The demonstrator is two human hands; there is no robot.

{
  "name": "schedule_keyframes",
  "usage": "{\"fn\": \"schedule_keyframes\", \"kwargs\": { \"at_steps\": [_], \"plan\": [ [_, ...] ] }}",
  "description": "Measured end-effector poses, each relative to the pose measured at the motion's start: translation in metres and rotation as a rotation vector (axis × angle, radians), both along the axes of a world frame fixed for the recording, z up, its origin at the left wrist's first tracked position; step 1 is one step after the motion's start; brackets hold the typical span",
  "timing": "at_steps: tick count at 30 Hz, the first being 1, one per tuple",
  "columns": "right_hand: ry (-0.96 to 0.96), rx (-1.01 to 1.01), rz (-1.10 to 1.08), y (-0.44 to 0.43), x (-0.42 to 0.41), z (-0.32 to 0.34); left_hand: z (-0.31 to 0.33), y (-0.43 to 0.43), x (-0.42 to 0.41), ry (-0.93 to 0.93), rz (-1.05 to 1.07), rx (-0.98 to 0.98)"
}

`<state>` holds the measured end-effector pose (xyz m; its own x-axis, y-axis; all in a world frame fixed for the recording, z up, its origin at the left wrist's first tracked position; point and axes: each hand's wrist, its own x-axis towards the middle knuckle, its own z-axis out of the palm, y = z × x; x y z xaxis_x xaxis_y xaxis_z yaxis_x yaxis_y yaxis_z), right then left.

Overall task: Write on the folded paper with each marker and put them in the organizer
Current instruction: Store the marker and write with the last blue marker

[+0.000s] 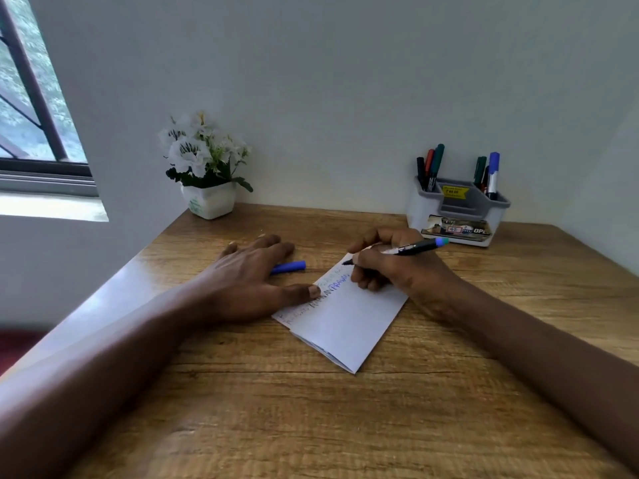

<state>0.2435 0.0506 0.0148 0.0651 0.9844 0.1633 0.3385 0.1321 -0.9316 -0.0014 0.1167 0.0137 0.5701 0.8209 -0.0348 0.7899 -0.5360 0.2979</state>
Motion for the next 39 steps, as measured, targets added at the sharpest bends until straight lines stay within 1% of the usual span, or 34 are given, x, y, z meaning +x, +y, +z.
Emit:
{"fn": "schedule_keyframes", "kwargs": {
  "at_steps": [3,5,8,12,17,21,23,28,32,39],
  "plan": [
    [-0.065,-0.036,0.038,0.001,0.004,0.005,0.001,-0.001,0.0,0.005,-0.008,-0.005],
    [-0.094,-0.022,0.043,0.0,0.004,0.006,0.002,-0.002,0.0,0.005,-0.009,-0.01],
    [-0.143,0.024,-0.018,0.0,0.004,0.003,0.003,-0.004,0.0,0.004,-0.006,-0.015],
    [-0.187,0.012,-0.051,0.002,0.005,0.002,0.003,-0.003,-0.001,0.02,-0.007,-0.017],
    [-0.339,0.122,-0.104,0.001,-0.001,0.001,0.003,-0.003,-0.001,0.029,-0.012,-0.017],
    [-0.42,0.118,-0.117,0.001,-0.003,0.003,0.005,-0.005,0.0,0.038,-0.011,-0.015],
    [-0.409,0.1,-0.114,0.001,-0.004,0.004,0.006,-0.007,0.0,0.043,-0.007,-0.016],
    [-0.259,0.083,-0.128,0.003,-0.002,0.0,0.007,-0.009,0.0,0.041,-0.01,-0.009],
    [-0.336,0.085,-0.109,0.002,-0.004,0.001,0.007,-0.009,0.0,0.049,-0.008,-0.013],
    [-0.357,0.123,-0.128,0.001,-0.005,0.002,0.007,-0.009,0.0,0.049,-0.011,-0.005]
  ]
}}
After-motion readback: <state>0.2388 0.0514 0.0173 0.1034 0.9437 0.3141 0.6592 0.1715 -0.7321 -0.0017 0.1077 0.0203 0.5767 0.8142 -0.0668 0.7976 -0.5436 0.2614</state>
